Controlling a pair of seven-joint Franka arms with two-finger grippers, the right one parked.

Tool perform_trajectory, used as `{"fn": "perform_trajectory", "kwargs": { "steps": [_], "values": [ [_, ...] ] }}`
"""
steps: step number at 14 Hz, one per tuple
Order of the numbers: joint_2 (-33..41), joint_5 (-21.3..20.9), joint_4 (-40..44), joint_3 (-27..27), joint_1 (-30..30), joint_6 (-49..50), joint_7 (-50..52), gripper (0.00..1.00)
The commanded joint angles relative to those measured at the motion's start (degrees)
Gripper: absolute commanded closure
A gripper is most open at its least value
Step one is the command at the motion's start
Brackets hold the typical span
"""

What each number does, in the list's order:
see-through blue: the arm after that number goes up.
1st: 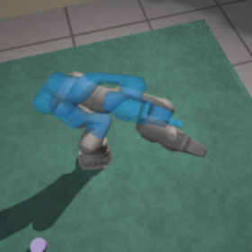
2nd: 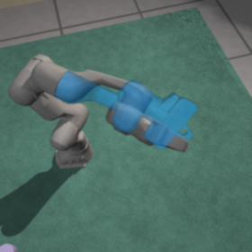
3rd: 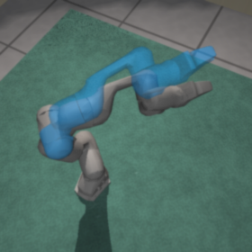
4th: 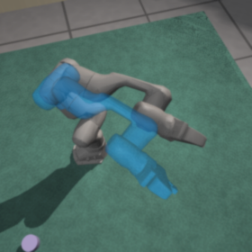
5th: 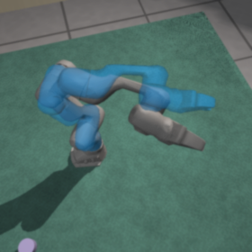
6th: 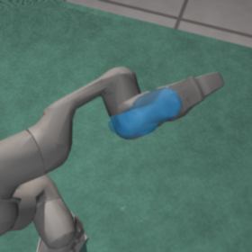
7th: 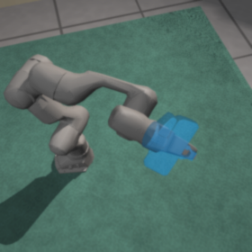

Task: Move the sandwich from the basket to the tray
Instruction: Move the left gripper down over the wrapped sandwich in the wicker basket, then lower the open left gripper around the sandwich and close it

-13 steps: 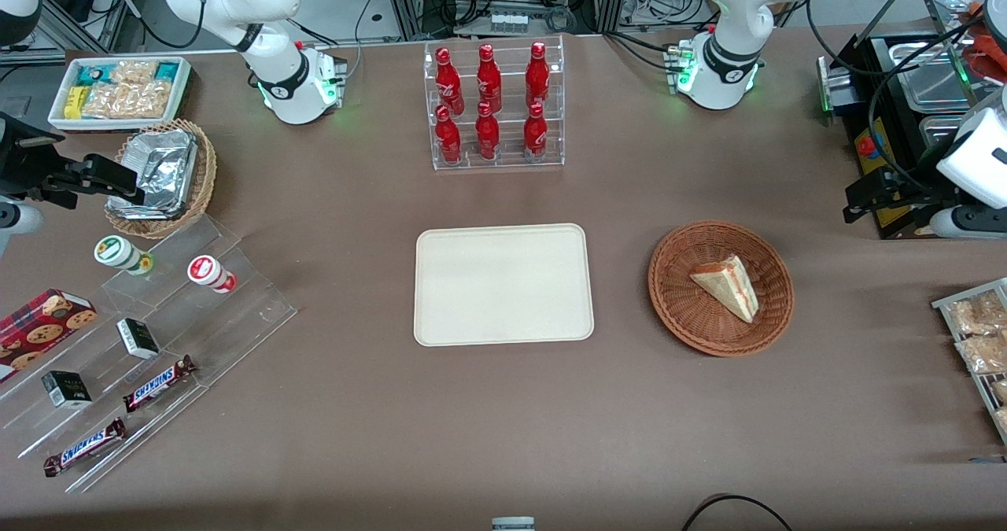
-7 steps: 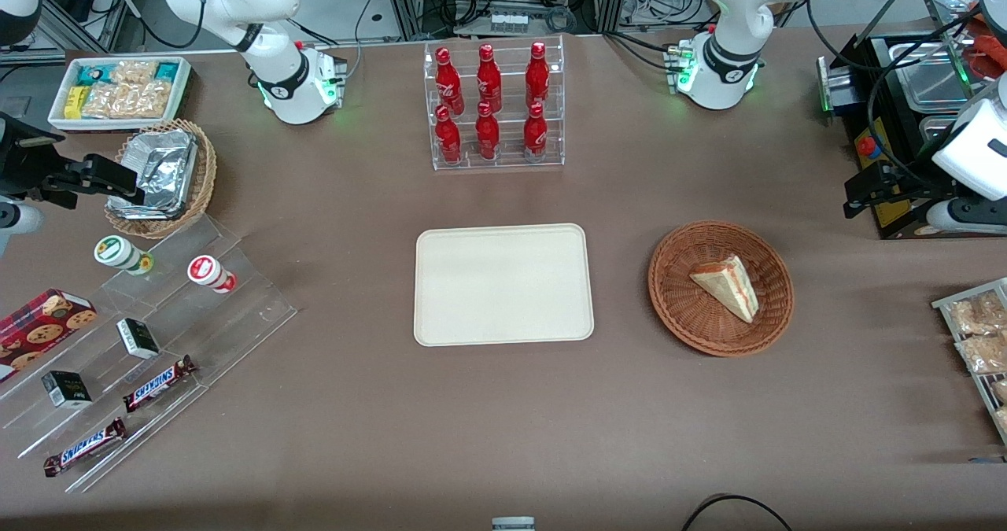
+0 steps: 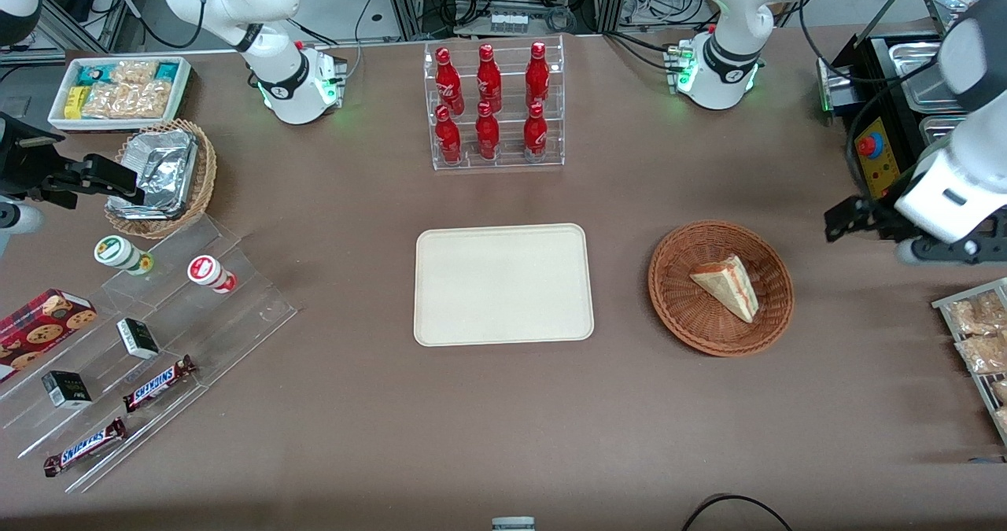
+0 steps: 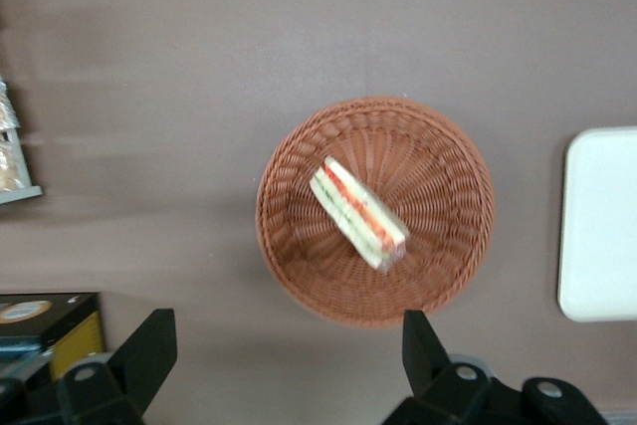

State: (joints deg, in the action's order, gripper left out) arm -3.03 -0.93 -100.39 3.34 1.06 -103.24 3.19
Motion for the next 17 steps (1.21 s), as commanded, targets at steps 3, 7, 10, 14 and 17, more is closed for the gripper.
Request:
{"fn": "perform_trajectory", "kwargs": {
  "steps": [3,7,10,14,17],
  "values": [
    [-1.45,-1.18,-11.3,0.0,-2.02,-14.68,14.28,0.0],
    [-1.72,-1.18,-21.23,0.08,-3.52,-26.72,27.79,0.0],
    [-3.99,-1.0,-26.34,0.17,-5.97,-36.39,40.63,0.0],
    [-7.07,-1.0,-26.61,0.09,-8.18,-38.0,46.64,0.0],
    [-8.83,-1.18,-27.14,0.0,-8.18,-38.09,46.56,0.0]
  ]
}}
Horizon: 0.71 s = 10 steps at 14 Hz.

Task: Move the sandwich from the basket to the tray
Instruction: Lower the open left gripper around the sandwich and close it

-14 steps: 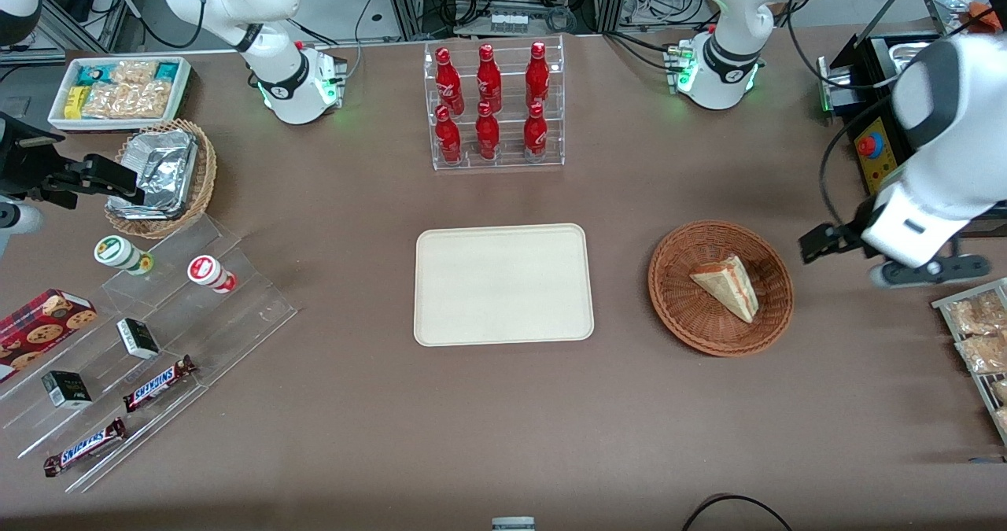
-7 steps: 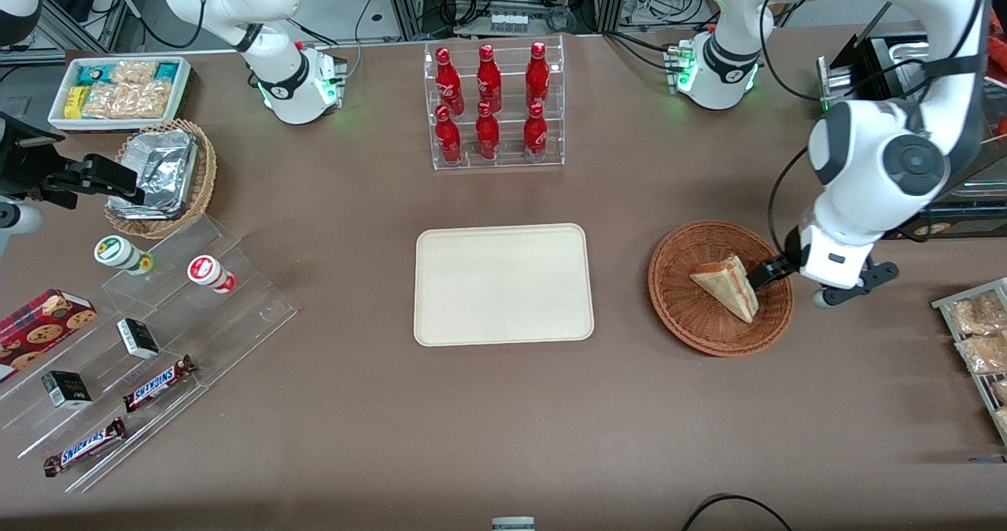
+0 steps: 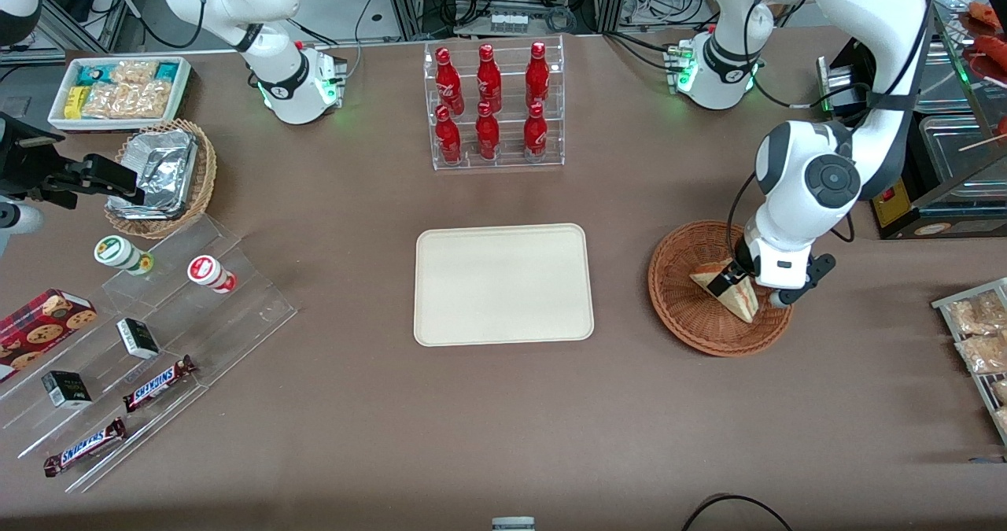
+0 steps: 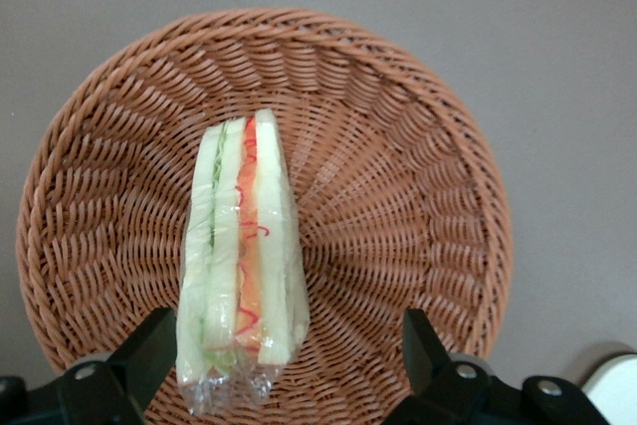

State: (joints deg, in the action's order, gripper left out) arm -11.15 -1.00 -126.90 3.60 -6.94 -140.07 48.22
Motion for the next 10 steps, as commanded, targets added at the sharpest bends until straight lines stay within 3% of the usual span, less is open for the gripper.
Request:
{"fn": "perform_trajectory", "kwargs": {
  "steps": [1,9,10],
  "values": [
    [-0.89,-1.11,-0.8,-0.35,-0.18,-1.17,1.52,0.0],
    [-3.7,-1.11,-0.81,-0.61,0.17,-1.17,1.61,0.02],
    [-4.23,-1.11,-0.72,-0.61,0.17,-1.17,1.52,0.22]
  ]
}}
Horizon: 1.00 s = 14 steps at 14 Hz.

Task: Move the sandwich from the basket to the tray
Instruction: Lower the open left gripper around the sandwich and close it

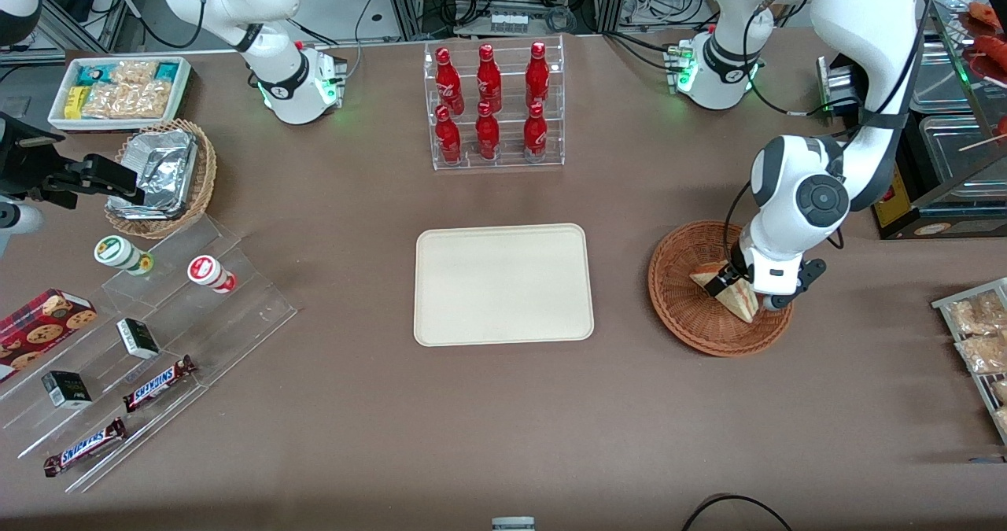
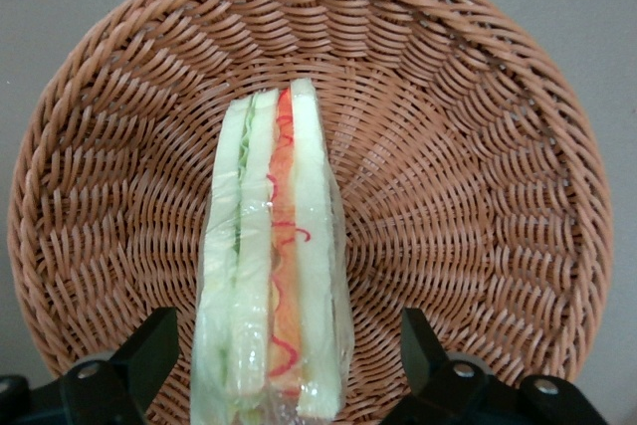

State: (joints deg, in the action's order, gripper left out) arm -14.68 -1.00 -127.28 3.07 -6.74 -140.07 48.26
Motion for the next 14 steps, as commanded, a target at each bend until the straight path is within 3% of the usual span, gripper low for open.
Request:
{"fn": "perform_trajectory", "kwargs": {
  "steps": [1,2,6,8,10,14],
  "values": [
    [-0.78,-1.19,-0.25,-0.09,-0.02,-1.17,1.23,0.7],
    [-0.7,-1.28,-0.07,-0.17,-0.02,-0.82,0.96,1.0],
    [0.88,-1.63,2.46,-0.17,-0.11,3.11,0.78,1.0],
    [1.24,-4.78,8.77,-0.09,-0.46,11.96,0.87,1.0],
    [0.97,-4.89,16.76,0.61,-0.64,21.02,0.61,1.0],
    [-1.74,-4.27,27.94,7.97,-0.82,25.54,0.96,1.0]
  ]
}}
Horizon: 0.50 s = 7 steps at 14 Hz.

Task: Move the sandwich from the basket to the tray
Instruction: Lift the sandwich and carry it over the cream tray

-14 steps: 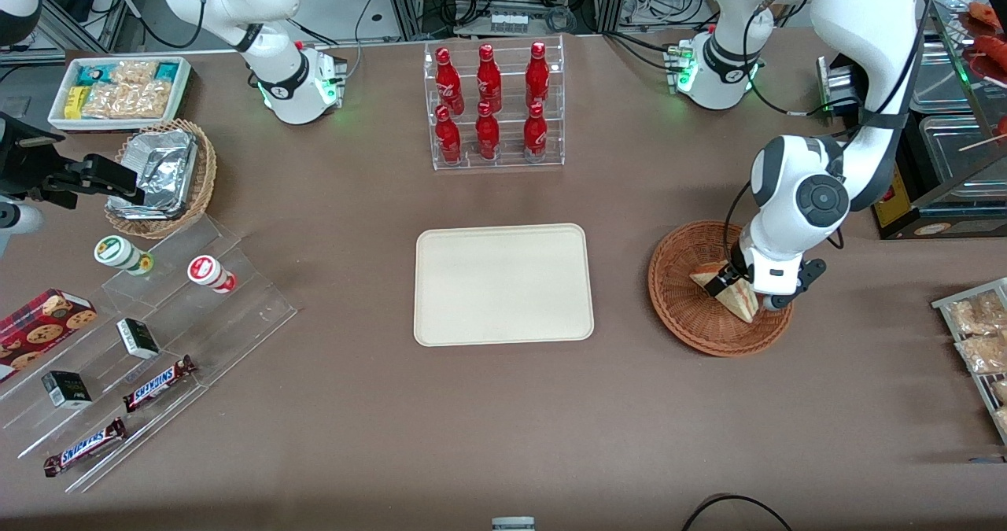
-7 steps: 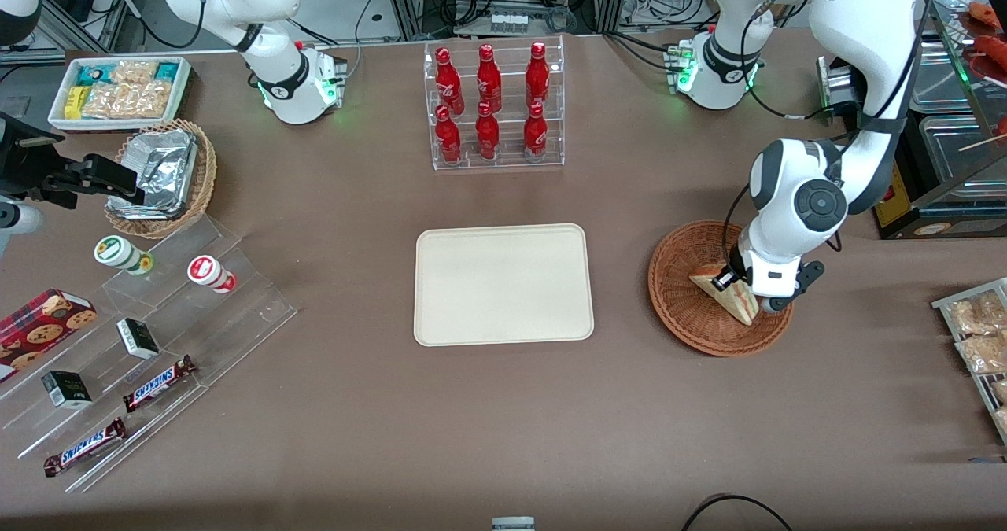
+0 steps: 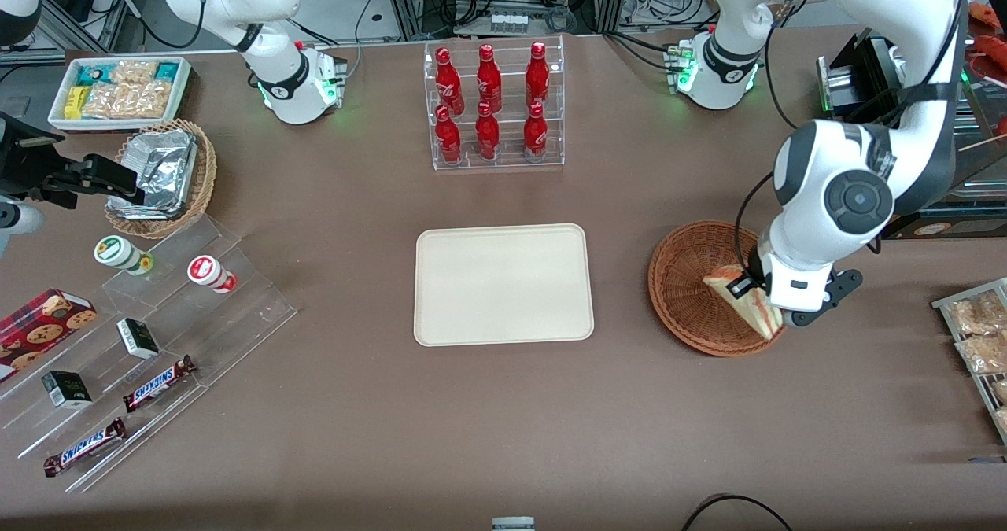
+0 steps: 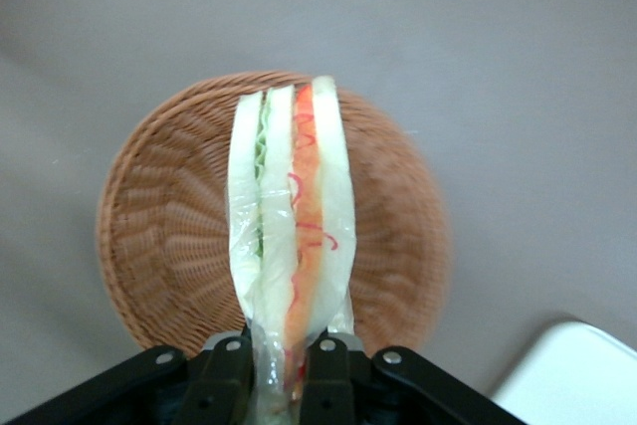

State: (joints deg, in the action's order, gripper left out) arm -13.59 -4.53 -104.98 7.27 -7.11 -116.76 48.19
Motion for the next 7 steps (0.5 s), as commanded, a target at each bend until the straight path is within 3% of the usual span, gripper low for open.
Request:
{"fn": "perform_trajectory", "kwargs": {
  "steps": [1,7],
  "values": [
    [-3.89,-0.75,7.49,6.06,-0.45,2.5,1.46,1.0],
    [-11.27,-1.71,14.09,18.72,-0.53,2.24,2.44,1.0]
  ]
}}
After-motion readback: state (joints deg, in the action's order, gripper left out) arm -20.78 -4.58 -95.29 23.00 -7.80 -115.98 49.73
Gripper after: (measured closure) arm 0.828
